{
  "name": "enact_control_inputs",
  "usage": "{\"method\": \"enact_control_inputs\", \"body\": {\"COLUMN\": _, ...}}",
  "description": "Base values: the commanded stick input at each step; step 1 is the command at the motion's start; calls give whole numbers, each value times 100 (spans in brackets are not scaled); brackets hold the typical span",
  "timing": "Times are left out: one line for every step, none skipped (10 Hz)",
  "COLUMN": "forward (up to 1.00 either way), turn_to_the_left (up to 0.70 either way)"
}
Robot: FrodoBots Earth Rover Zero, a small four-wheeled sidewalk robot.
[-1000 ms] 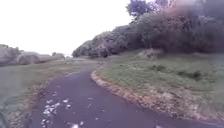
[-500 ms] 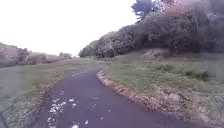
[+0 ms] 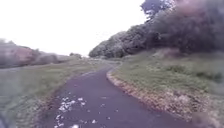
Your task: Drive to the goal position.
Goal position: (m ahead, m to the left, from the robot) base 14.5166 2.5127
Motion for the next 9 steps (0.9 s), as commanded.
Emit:
{"method": "enact_control_inputs", "body": {"forward": 0, "turn_to_the_left": 60}}
{"method": "enact_control_inputs", "body": {"forward": 0, "turn_to_the_left": 60}}
{"method": "enact_control_inputs", "body": {"forward": 0, "turn_to_the_left": 60}}
{"method": "enact_control_inputs", "body": {"forward": 0, "turn_to_the_left": 0}}
{"method": "enact_control_inputs", "body": {"forward": 0, "turn_to_the_left": 0}}
{"method": "enact_control_inputs", "body": {"forward": 0, "turn_to_the_left": 0}}
{"method": "enact_control_inputs", "body": {"forward": 8, "turn_to_the_left": 0}}
{"method": "enact_control_inputs", "body": {"forward": 20, "turn_to_the_left": 0}}
{"method": "enact_control_inputs", "body": {"forward": 60, "turn_to_the_left": 0}}
